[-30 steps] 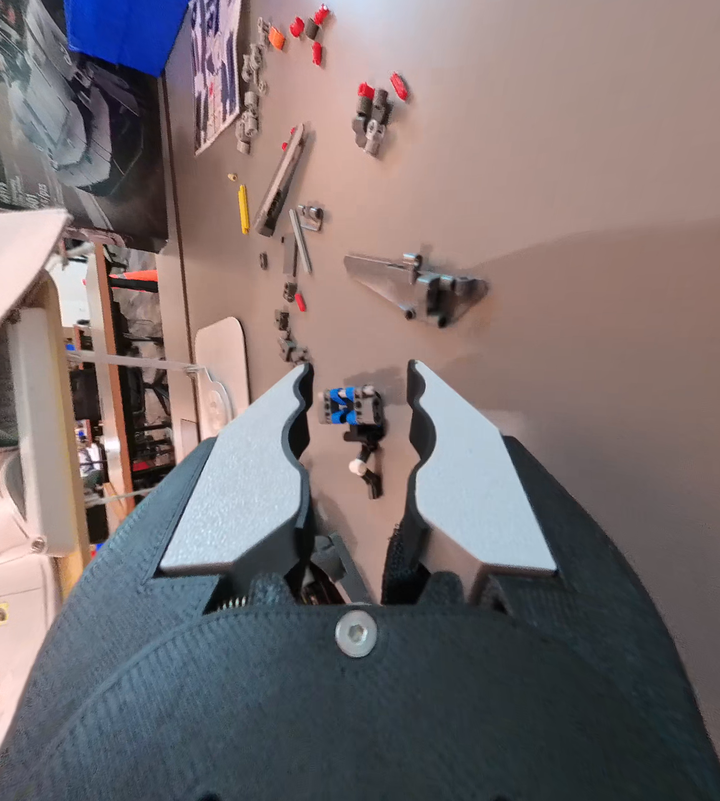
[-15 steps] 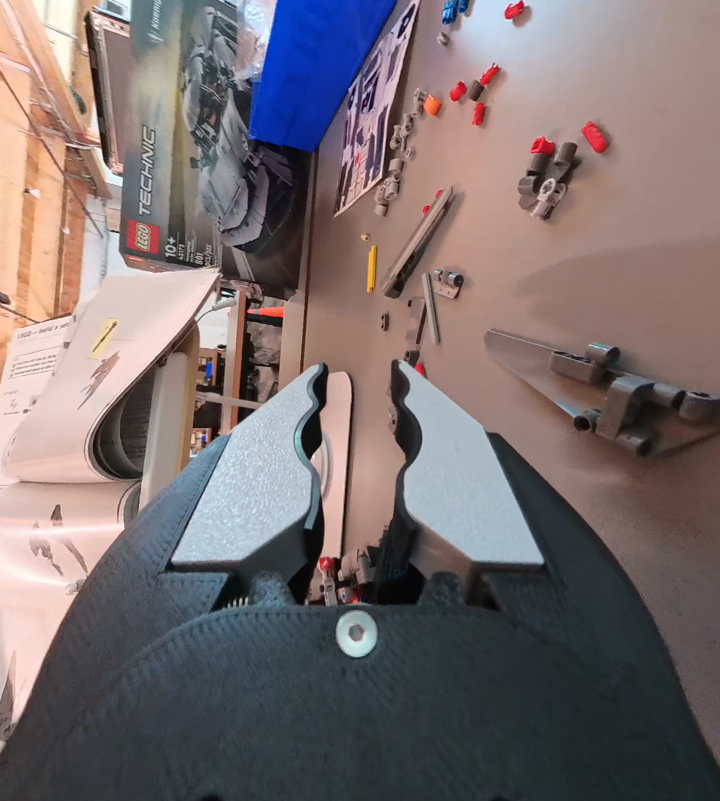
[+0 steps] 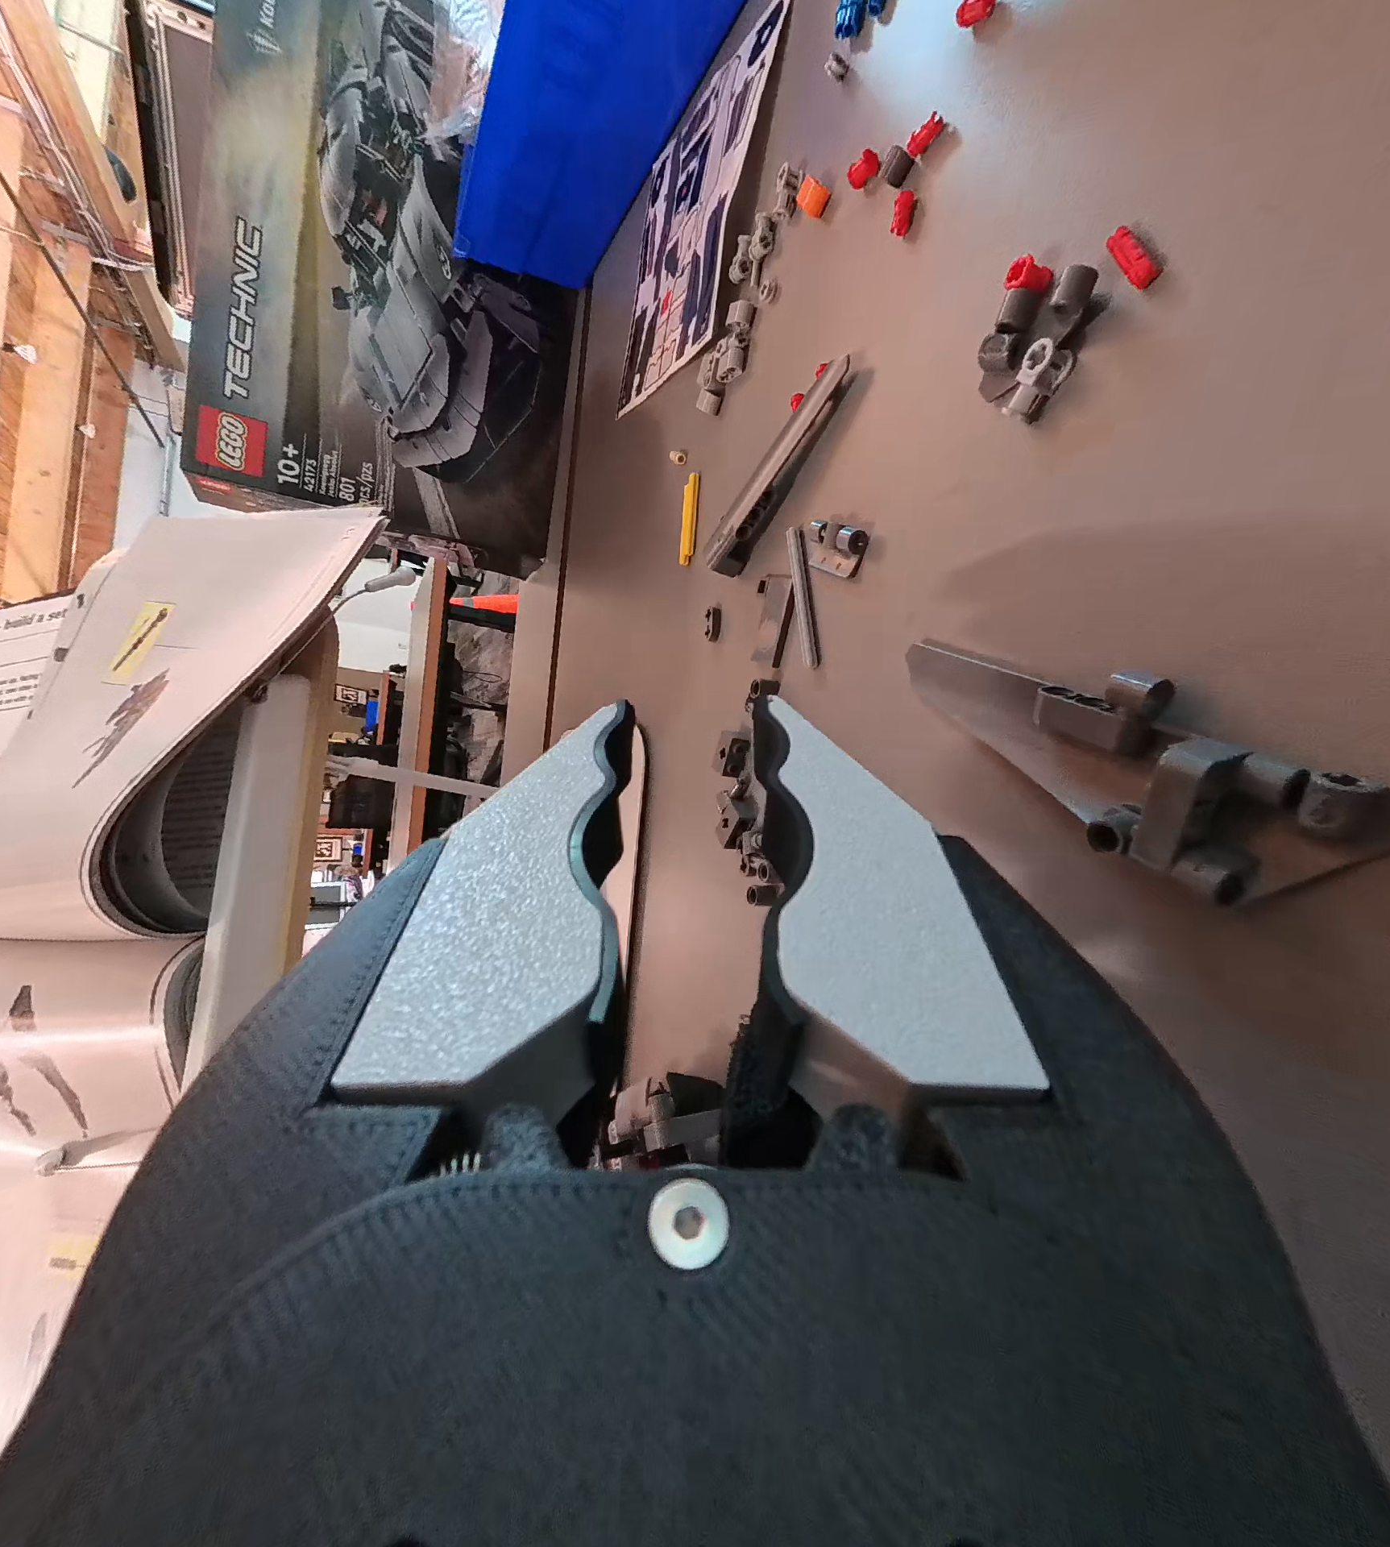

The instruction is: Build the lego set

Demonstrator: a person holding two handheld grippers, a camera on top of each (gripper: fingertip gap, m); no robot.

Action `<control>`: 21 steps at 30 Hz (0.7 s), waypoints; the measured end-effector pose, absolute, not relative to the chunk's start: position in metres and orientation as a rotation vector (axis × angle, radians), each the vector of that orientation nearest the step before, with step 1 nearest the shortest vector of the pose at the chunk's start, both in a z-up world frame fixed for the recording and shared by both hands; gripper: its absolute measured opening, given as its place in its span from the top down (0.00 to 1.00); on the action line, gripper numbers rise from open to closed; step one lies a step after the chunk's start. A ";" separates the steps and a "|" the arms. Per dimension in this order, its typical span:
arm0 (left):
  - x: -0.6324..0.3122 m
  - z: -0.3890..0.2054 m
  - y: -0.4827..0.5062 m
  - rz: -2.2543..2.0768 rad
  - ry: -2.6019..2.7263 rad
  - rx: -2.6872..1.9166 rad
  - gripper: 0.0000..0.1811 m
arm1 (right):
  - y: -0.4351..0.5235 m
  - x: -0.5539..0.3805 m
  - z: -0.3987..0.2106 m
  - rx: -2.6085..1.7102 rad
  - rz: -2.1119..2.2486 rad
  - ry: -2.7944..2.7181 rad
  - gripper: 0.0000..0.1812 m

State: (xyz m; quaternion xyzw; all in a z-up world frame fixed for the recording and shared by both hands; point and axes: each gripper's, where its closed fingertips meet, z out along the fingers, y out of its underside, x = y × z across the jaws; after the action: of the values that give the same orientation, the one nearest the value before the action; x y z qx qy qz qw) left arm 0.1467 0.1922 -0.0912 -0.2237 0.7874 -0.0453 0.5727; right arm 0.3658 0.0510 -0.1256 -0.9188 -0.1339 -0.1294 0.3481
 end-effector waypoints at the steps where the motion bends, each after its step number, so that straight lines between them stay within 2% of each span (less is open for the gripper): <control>1: 0.146 -0.091 0.192 -0.107 1.847 -0.524 0.86 | 0.052 0.368 -0.125 -2.385 -0.337 -0.352 0.87; 21: 0.147 -0.091 0.188 -0.109 1.846 -0.521 0.86 | 0.054 0.373 -0.128 -2.472 -0.310 -0.513 0.88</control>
State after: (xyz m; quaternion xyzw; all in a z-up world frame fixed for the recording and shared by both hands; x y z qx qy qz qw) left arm 0.1468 0.1875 -0.0911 -0.2223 0.7874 -0.0465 0.5731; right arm 0.3726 0.0541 -0.1279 -0.9288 -0.1926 -0.1163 0.2945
